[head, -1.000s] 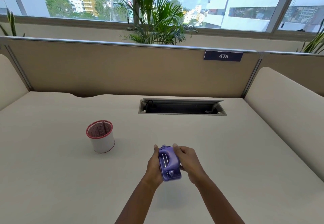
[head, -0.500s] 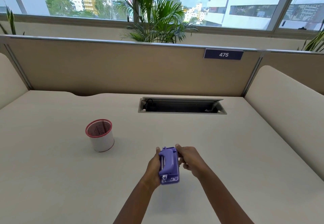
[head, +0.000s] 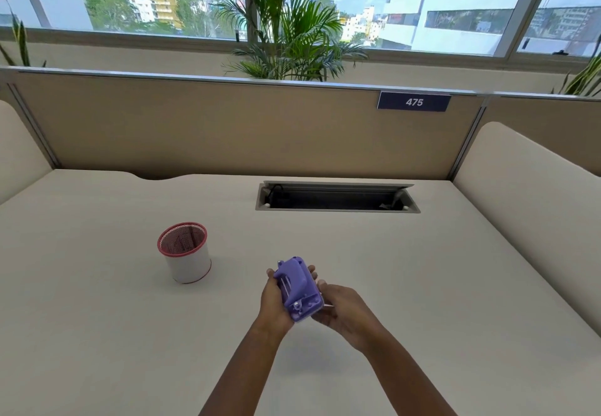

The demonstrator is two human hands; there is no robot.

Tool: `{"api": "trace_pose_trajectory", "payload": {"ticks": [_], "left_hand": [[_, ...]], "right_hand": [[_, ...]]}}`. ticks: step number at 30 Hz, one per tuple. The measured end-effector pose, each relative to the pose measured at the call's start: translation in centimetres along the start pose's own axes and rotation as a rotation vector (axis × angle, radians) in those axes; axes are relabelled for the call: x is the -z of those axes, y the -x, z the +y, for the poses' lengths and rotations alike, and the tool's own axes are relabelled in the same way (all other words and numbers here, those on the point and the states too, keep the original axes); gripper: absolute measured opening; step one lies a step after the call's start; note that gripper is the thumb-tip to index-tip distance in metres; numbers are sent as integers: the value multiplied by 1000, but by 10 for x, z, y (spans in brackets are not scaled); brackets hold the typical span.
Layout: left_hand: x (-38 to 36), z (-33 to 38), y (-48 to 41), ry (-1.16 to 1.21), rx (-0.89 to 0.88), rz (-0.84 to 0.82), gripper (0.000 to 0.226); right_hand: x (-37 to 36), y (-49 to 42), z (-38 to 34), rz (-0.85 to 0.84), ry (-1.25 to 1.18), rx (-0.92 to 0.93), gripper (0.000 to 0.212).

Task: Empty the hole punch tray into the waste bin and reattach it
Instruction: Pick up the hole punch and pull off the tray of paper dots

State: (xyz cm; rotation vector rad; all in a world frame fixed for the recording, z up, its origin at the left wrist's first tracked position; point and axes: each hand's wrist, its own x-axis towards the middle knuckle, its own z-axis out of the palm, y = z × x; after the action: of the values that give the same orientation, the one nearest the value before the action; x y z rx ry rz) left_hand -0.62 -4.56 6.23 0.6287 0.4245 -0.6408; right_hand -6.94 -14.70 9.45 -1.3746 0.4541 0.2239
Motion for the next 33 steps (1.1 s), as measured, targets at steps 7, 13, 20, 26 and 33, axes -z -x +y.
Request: {"api": "trace_pose_trajectory", "payload": {"ticks": [7,13,20,26,33], "left_hand": [[-9,11,-1,8,-23,-21,60],[-10,11,-1,-34,-24,-31,58],[-9,9,3,-42,30,-48,55],[-11,5,2,-45,34,-86,54],[-18,-13,9,43,-84,-179,39]], "right_hand": [[-3,-1,5,-4,-162,-22,28],[-1,1,7,-53,-477,-173,26],[-2,-5,-3,207,88,112,25],[-10,-6,-15,167,387,216,11],[-10,-14,-26,276,200,209,16]]}}
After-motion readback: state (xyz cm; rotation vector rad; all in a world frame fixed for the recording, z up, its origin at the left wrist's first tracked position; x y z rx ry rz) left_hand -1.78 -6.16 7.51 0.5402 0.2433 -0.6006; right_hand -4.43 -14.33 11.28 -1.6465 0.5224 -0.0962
